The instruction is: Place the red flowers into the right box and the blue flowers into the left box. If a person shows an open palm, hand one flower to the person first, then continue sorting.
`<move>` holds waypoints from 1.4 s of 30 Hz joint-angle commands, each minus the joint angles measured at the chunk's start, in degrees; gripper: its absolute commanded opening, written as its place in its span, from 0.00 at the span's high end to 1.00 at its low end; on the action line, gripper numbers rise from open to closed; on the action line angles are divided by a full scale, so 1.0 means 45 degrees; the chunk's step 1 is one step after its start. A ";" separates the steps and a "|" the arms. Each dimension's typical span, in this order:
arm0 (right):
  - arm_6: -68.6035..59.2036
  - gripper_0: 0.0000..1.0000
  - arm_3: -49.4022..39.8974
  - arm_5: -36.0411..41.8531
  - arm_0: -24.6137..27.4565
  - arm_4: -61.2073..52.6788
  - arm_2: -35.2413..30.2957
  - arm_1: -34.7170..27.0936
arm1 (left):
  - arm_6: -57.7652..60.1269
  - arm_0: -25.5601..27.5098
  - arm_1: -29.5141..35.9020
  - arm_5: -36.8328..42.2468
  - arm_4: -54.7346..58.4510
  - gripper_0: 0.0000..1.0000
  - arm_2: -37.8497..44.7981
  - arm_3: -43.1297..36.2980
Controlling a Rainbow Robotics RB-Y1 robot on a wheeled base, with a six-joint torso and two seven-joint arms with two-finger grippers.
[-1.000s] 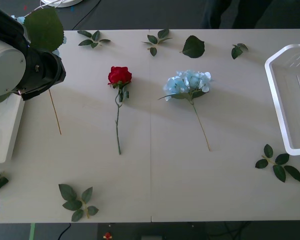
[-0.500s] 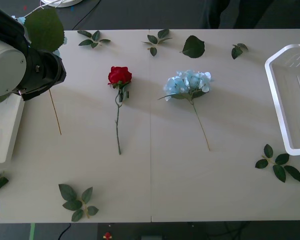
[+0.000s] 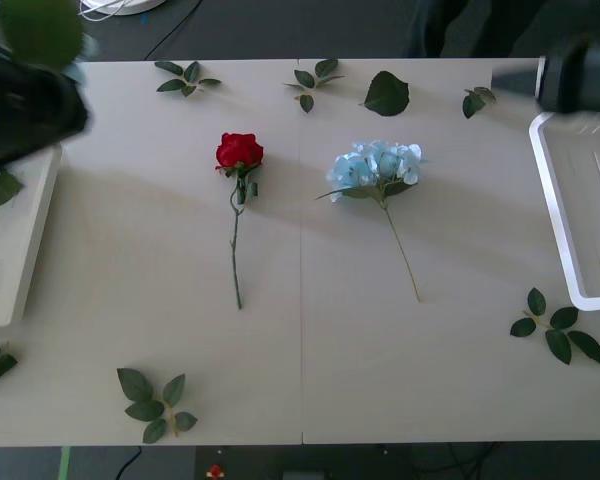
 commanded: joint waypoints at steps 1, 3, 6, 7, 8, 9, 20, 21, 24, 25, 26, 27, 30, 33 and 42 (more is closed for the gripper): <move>-0.0389 0.00 -0.0983 0.0177 0.1368 -0.0876 -0.0364 -0.0917 | -0.2521 -0.0637 0.1237 0.0355 0.0488 1.00 0.1962 -0.0099; -0.0428 0.00 -0.1374 -0.0096 0.1954 -0.1012 -0.0364 -0.1112 | -0.3283 -0.0637 0.1530 0.0414 0.0917 1.00 0.2841 0.0292; -0.0447 0.00 -0.1784 -0.0721 0.2813 -0.0954 -0.0364 -0.1366 | -0.4591 -0.0637 0.1941 0.0394 0.1503 1.00 0.4091 0.1014; -0.0428 0.00 -0.1882 -0.0917 0.3028 -0.0954 -0.0345 -0.1424 | -0.5041 -0.0637 0.2058 0.0375 0.1640 1.00 0.4423 0.1307; -0.0428 0.00 -0.1960 -0.1132 0.3282 -0.0973 -0.0267 -0.1483 | -0.5724 -0.0637 0.2253 0.0277 0.1835 1.00 0.4833 0.1717; -0.0447 0.00 -0.2038 -0.1249 0.3419 -0.0993 -0.0169 -0.1542 | -0.6330 -0.0637 0.2370 0.0121 0.2031 1.00 0.5165 0.2167; -0.2381 0.00 -0.1237 -0.1405 0.1798 0.1078 0.3269 -0.1639 | -1.0568 0.0867 0.2585 -0.4821 0.1933 1.00 0.6083 0.5702; -0.2635 0.00 -0.1042 -0.1405 0.1446 0.1507 0.3796 -0.1639 | -1.0919 0.1102 0.2585 -0.5426 0.1894 1.00 0.6103 0.5975; -0.3318 0.00 -0.0495 -0.1503 0.0567 0.2484 0.5085 -0.1542 | -1.1779 0.1610 0.2585 -0.6637 0.1777 1.00 0.6142 0.6483; -0.3377 0.00 -0.0436 -0.1503 0.0470 0.2562 0.5202 -0.1542 | -1.1857 0.1668 0.2585 -0.6735 0.1777 1.00 0.6161 0.6522; -0.3709 0.00 -0.0007 -0.1581 -0.0097 0.3011 0.5925 -0.1385 | -1.2228 0.1922 0.2585 -0.7067 0.1698 1.00 0.6317 0.6542; -0.3826 0.00 0.0169 -0.1600 -0.0273 0.3148 0.6140 -0.1327 | -1.2326 0.2000 0.2605 -0.7086 0.1679 1.00 0.6376 0.6561; -0.4315 0.00 0.1107 -0.1757 -0.1288 0.3890 0.7292 -0.0917 | -1.2912 0.2176 0.2741 -0.7106 0.1601 1.00 0.6845 0.6600; -0.4451 0.00 0.2122 -0.1893 -0.2148 0.4339 0.8191 -0.0428 | -1.3830 0.2274 0.2761 -0.7457 0.1542 1.00 0.7196 0.7069; -0.4529 0.00 0.5794 -0.3143 -0.4335 0.5238 1.0378 0.1290 | -1.5705 0.3172 0.2761 -1.0270 0.2480 1.00 0.6669 0.9276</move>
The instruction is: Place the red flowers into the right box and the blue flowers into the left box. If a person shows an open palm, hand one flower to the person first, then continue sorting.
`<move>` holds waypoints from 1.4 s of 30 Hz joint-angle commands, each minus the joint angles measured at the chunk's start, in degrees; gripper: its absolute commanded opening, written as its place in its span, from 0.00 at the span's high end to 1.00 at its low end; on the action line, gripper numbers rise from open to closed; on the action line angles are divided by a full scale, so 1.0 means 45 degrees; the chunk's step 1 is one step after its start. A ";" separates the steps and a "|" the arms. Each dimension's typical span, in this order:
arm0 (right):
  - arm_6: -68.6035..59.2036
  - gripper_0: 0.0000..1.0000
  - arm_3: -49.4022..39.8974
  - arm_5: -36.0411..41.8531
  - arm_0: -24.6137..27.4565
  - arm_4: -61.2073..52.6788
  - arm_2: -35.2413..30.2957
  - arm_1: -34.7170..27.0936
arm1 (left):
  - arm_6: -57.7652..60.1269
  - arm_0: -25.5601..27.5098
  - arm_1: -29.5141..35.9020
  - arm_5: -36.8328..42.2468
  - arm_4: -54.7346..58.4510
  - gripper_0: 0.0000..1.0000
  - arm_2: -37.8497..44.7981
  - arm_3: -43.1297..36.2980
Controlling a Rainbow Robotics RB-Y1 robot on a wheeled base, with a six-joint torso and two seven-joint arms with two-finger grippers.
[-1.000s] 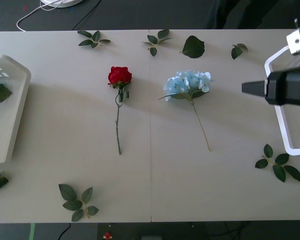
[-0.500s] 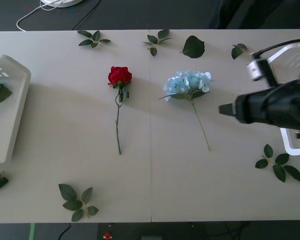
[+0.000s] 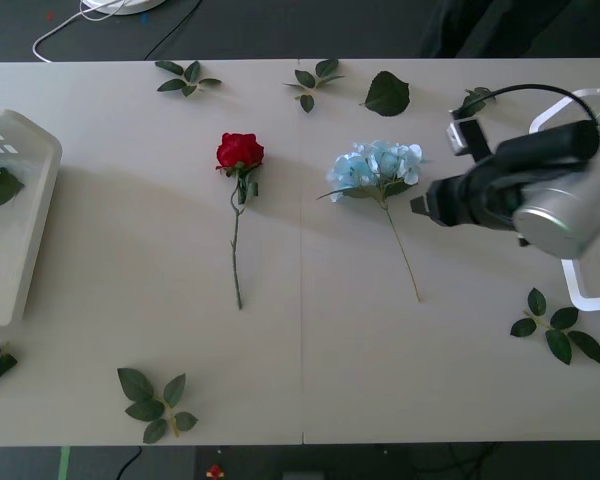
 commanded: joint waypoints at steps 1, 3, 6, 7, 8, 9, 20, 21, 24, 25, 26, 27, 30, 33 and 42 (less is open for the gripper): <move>-0.0539 0.00 0.1603 -0.0867 -0.1448 0.0437 0.1071 0.1056 | -0.0165 0.0765 0.0831 -0.1239 0.0655 1.00 -0.0427 0.0860; -0.0597 0.00 0.2306 -0.1355 -0.1799 0.0476 0.1559 0.1310 | -0.0204 0.0863 0.0811 -0.1669 0.0733 1.00 -0.0740 0.1309; -0.0656 0.00 0.3068 -0.1882 -0.2190 0.0476 0.2164 0.1583 | -0.0243 0.1019 0.0811 -0.2548 0.0909 1.00 -0.1306 0.2051; -0.0675 0.00 0.3165 -0.1941 -0.2249 0.0476 0.2262 0.1622 | -0.0263 0.1038 0.0811 -0.2763 0.0928 1.00 -0.1423 0.2207; -0.0714 0.00 0.3322 -0.2097 -0.2346 0.0476 0.2457 0.1661 | -0.0263 0.1117 0.0811 -0.3212 0.1007 1.00 -0.1677 0.2500; -0.0754 0.00 0.3419 -0.2214 -0.2405 0.0456 0.2594 0.1681 | -0.0282 0.1156 0.0811 -0.3524 0.1085 1.00 -0.1853 0.2735; -0.1964 0.00 0.3654 -0.2976 -0.2854 0.0710 0.4137 0.1739 | -0.0360 0.1331 0.0674 -0.4657 0.1495 1.00 -0.2907 0.3711; -0.2082 0.00 0.3712 -0.2995 -0.2932 0.0788 0.4254 0.1759 | -0.0360 0.1331 0.0674 -0.4657 0.1534 1.00 -0.2907 0.3711; -0.2316 0.00 0.3947 -0.3015 -0.3088 0.0867 0.4410 0.1915 | -0.0419 0.1331 0.0674 -0.4677 0.1553 0.66 -0.2907 0.3692; -0.2336 0.00 0.4064 -0.3015 -0.3128 0.0867 0.4469 0.1974 | -0.0458 0.1331 0.0674 -0.4696 0.1553 0.43 -0.2927 0.3711; -0.2336 0.00 0.4201 -0.3015 -0.3186 0.0867 0.4489 0.2071 | -0.0517 0.1331 0.0674 -0.4716 0.1651 0.21 -0.2927 0.3692; -0.2336 0.00 0.4298 -0.3034 -0.3206 0.0867 0.4508 0.2110 | -0.0536 0.1331 0.0674 -0.4735 0.1690 0.15 -0.2927 0.3692; -0.2355 0.00 0.4806 -0.3210 -0.3440 0.0867 0.4664 0.2364 | -0.1220 0.1292 0.0694 -0.4892 0.1885 0.00 -0.2888 0.3672; -0.2375 0.13 0.5177 -0.3425 -0.3557 0.0867 0.4742 0.2520 | -0.1688 0.1312 0.0674 -0.4931 0.2061 0.00 -0.2829 0.3672; -0.2355 1.00 0.5372 -0.3601 -0.3596 0.0886 0.4742 0.2618 | -0.2020 0.1331 0.0694 -0.4560 0.2354 0.00 -0.2439 0.3594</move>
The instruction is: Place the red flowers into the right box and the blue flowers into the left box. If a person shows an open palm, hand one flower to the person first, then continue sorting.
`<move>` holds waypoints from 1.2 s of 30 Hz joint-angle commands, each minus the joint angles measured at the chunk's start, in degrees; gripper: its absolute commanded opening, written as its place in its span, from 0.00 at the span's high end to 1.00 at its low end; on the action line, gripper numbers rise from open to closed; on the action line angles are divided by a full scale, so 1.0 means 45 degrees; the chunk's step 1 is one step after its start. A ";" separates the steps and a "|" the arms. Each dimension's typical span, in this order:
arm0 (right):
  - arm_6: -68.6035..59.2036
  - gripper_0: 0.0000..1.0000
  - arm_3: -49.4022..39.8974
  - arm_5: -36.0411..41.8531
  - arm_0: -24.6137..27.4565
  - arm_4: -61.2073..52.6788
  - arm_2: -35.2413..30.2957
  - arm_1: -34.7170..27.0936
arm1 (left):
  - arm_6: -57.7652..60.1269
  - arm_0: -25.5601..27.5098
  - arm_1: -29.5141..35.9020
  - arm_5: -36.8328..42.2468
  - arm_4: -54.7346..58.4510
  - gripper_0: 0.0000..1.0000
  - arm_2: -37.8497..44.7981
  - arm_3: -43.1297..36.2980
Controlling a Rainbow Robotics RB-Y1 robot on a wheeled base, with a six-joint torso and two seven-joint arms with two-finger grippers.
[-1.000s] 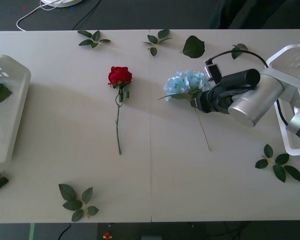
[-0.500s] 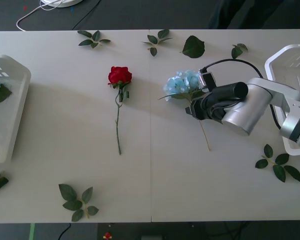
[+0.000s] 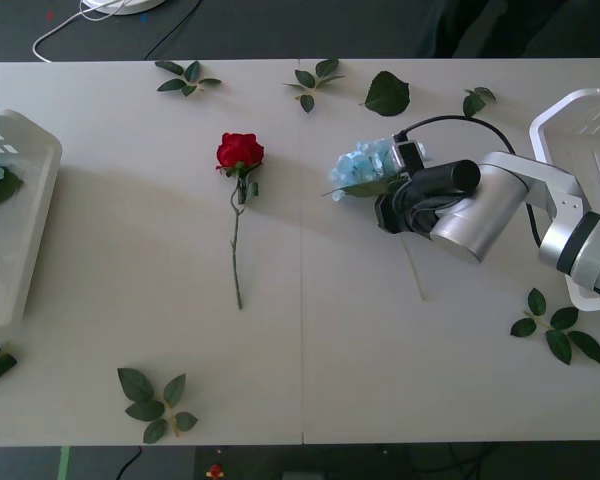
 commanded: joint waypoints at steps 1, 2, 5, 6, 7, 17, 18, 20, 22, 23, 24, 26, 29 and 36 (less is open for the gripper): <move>-0.0394 1.00 0.0000 -0.0238 -0.0597 0.0145 0.0078 0.0244 | -0.0547 0.0220 0.0730 0.0634 0.0235 0.00 0.0619 -0.0365; -0.0414 1.00 -0.0019 -0.0258 -0.0577 0.0145 0.0097 0.0263 | -0.0586 0.0220 0.0730 0.1024 0.0157 0.00 0.0775 -0.0619; -0.0414 1.00 0.0000 -0.0375 -0.0577 0.0145 0.0117 0.0263 | -0.0722 0.0220 0.0847 0.2723 -0.0331 0.00 0.1400 -0.1537; -0.0414 1.00 0.0000 -0.0375 -0.0577 0.0145 0.0117 0.0263 | -0.0722 0.0220 0.0886 0.3602 -0.0487 0.00 0.1732 -0.2045; -0.0414 1.00 0.0000 -0.0394 -0.0597 0.0145 0.0117 0.0263 | -0.0722 0.0220 0.0925 0.3954 -0.0507 0.00 0.1830 -0.2240; -0.0492 1.00 0.0000 -0.0668 -0.0577 0.0125 0.0234 0.0263 | -0.0449 0.0044 0.1511 0.7059 0.1642 0.00 0.3275 -0.3608; -0.0492 1.00 -0.0019 -0.0707 -0.0577 0.0125 0.0234 0.0263 | -0.0351 -0.0093 0.1569 0.7391 0.2130 0.00 0.3431 -0.3627; -0.0492 1.00 0.0000 -0.0902 -0.0577 0.0086 0.0234 0.0224 | -0.0234 -0.0346 0.1608 0.7841 0.2872 0.00 0.3627 -0.3627; -0.0453 1.00 0.0000 -0.1098 -0.0577 0.0028 0.0234 0.0166 | -0.0097 -0.0698 0.1706 0.8270 0.3458 0.00 0.3646 -0.3627; -0.0492 1.00 0.0000 -0.1254 -0.0577 -0.0031 0.0234 0.0107 | 0.0000 -0.0913 0.1784 0.8544 0.3712 0.00 0.3646 -0.3627; -0.0492 1.00 0.0000 -0.1410 -0.0577 -0.0070 0.0234 0.0048 | 0.0313 -0.1206 0.1862 0.8817 0.3946 0.00 0.3607 -0.3627; -0.0433 1.00 0.0000 -0.1644 -0.0577 -0.0187 0.0175 -0.0049 | 0.1035 -0.1655 0.1980 0.9208 0.4298 0.00 0.3392 -0.3608; -0.0336 1.00 -0.0059 -0.1723 -0.0577 -0.0441 -0.0118 -0.0166 | 0.2246 -0.2202 0.2214 0.9345 0.5099 0.00 0.2806 -0.3705; -0.0160 1.00 -0.0586 -0.1723 -0.0226 -0.0929 -0.1309 -0.0537 | 0.5391 -0.2319 0.3230 0.7919 0.5079 0.00 0.0404 -0.5072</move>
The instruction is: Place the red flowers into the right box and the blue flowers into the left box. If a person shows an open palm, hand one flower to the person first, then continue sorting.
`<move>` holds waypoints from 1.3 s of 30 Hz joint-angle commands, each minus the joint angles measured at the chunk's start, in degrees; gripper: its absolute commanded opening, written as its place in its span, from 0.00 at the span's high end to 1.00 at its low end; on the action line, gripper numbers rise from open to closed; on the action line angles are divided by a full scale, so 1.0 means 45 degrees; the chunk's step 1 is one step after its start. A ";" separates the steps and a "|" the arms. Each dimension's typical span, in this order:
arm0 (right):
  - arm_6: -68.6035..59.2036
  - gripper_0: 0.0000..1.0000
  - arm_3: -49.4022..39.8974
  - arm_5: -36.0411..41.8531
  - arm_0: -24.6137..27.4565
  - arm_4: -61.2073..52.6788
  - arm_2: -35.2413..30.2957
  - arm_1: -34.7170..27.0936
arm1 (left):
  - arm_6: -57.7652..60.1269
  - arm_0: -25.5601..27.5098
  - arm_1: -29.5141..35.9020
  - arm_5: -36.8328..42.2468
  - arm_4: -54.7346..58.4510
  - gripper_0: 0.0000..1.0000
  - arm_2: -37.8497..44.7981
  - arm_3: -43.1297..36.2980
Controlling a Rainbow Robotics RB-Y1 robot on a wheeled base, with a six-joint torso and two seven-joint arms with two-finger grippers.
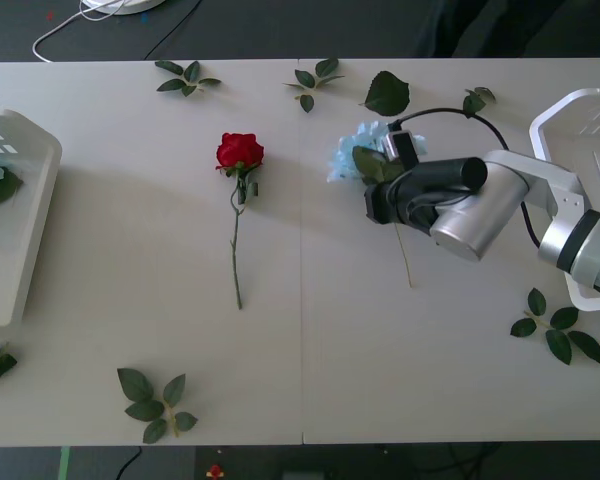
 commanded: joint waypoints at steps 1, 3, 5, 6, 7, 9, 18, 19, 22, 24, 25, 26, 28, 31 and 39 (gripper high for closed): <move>-0.0102 1.00 -0.0868 -0.0110 -0.0039 -0.0491 -0.1391 -0.0627 | 0.2301 -0.0430 0.1696 -0.0967 -0.0397 0.00 -0.1860 -0.1425; -0.0024 1.00 -0.1395 -0.0052 0.0273 -0.0686 -0.1938 -0.0900 | 0.3161 -0.0488 0.2067 -0.1123 -0.0944 0.00 -0.2485 -0.1874; 0.0074 1.00 -0.1961 0.0359 0.0586 -0.0745 -0.2504 -0.1096 | 0.3805 -0.0488 0.2301 -0.1240 -0.1295 0.00 -0.2934 -0.2206; 0.0113 1.00 -0.2450 0.0749 0.0820 -0.0803 -0.2973 -0.1232 | 0.4215 -0.0488 0.2438 -0.1377 -0.1452 0.00 -0.3207 -0.2401; 0.0172 1.00 -0.2840 0.1081 0.1015 -0.0901 -0.3363 -0.1311 | 0.4508 -0.0508 0.2516 -0.1514 -0.1530 0.00 -0.3422 -0.2479; 0.0348 1.00 -0.3739 0.1843 0.1386 -0.1252 -0.4301 -0.1486 | 0.5075 -0.0625 0.2770 -0.1767 -0.1510 0.00 -0.3793 -0.2499; 0.3004 1.00 -0.7313 0.4460 0.3554 -0.4299 -0.8832 -0.1564 | 0.6813 -0.1172 0.3004 -0.1885 -0.1354 0.00 -0.4301 -0.2968; 0.3297 1.00 -0.7606 0.4538 0.3750 -0.4651 -0.9164 -0.1545 | 0.6950 -0.1172 0.3004 -0.1865 -0.1354 0.00 -0.4301 -0.3046; 0.4176 1.00 -0.8387 0.4577 0.4257 -0.5842 -0.9965 -0.1486 | 0.7204 -0.1153 0.2868 -0.1885 -0.1256 0.00 -0.4301 -0.3319; 0.5074 1.00 -0.9032 0.4577 0.4609 -0.6702 -1.0473 -0.1350 | 0.7301 -0.1153 0.2594 -0.1865 -0.1139 0.00 -0.4164 -0.3612; 0.5289 1.00 -0.9188 0.4577 0.4668 -0.6916 -1.0590 -0.1311 | 0.7321 -0.1172 0.2497 -0.1885 -0.1080 0.00 -0.4125 -0.3690; 0.5719 1.00 -0.9461 0.4597 0.4843 -0.7405 -1.0805 -0.1154 | 0.7360 -0.1172 0.2301 -0.1865 -0.1022 0.00 -0.4067 -0.3886; 0.6500 1.00 -0.9891 0.4597 0.5058 -0.8381 -1.1176 -0.0881 | 0.7516 -0.1153 0.1774 -0.1865 -0.0416 0.00 -0.3891 -0.4198; 0.7398 1.00 -0.9969 0.4597 0.5195 -0.9788 -1.1449 -0.0646 | 0.7575 -0.1153 0.1286 -0.1865 0.0267 0.00 -0.3813 -0.4374; 1.2164 1.00 -0.9930 0.4577 0.5586 -1.3206 -1.1723 -0.0100 | 0.7536 -0.1133 -0.0140 -0.0166 0.3490 0.00 -0.3754 -0.4706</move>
